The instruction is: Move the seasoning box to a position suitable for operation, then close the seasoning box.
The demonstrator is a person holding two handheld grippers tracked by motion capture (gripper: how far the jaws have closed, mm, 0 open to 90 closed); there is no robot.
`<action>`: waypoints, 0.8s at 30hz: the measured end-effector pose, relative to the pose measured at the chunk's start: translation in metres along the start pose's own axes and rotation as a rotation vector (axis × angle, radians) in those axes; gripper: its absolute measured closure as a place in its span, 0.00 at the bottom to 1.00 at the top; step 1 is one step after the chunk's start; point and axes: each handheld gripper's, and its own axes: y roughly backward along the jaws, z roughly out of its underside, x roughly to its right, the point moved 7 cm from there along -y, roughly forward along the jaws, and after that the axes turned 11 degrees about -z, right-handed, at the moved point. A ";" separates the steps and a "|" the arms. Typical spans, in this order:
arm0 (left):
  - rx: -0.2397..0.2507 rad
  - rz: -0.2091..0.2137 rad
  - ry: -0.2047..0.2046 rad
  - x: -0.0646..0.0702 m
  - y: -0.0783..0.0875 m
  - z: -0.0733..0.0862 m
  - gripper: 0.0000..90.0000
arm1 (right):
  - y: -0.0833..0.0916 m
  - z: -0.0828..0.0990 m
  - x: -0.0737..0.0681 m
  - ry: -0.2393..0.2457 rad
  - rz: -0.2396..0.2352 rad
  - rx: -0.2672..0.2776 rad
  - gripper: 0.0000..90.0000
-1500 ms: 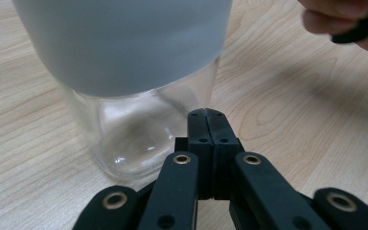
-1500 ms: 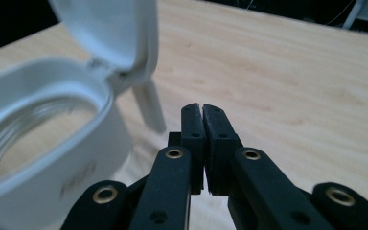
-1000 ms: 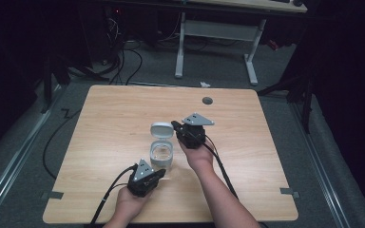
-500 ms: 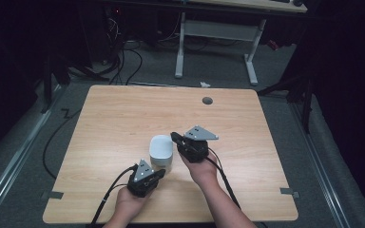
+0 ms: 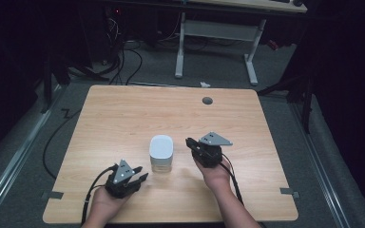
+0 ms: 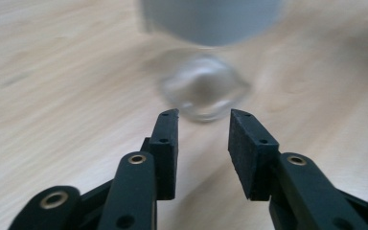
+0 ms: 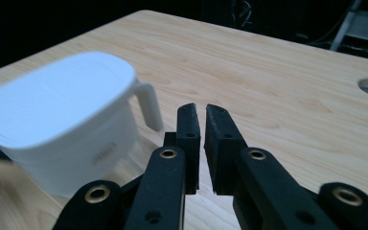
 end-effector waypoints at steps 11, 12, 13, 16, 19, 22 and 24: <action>0.013 -0.102 0.053 -0.043 -0.006 -0.011 0.62 | 0.028 0.034 0.044 -0.044 0.095 -0.036 0.81; 0.011 -0.108 0.063 -0.046 -0.007 -0.011 0.61 | 0.034 0.040 0.051 -0.054 0.110 -0.033 0.80; 0.006 -0.110 0.075 -0.049 -0.006 -0.010 0.61 | 0.040 0.044 0.056 -0.056 0.129 -0.037 0.79; 0.003 -0.124 0.088 -0.055 -0.006 -0.010 0.61 | 0.062 0.061 0.073 -0.081 0.174 -0.037 0.78; 0.013 -0.145 0.077 -0.062 -0.001 -0.011 0.60 | 0.083 0.073 0.080 -0.109 0.191 -0.012 0.76; 0.000 -0.177 0.063 -0.075 0.009 -0.005 0.59 | 0.101 0.091 0.078 -0.089 0.208 0.001 0.72; -0.022 -0.225 0.053 -0.092 0.021 0.005 0.59 | 0.115 0.105 0.078 -0.103 0.224 0.028 0.73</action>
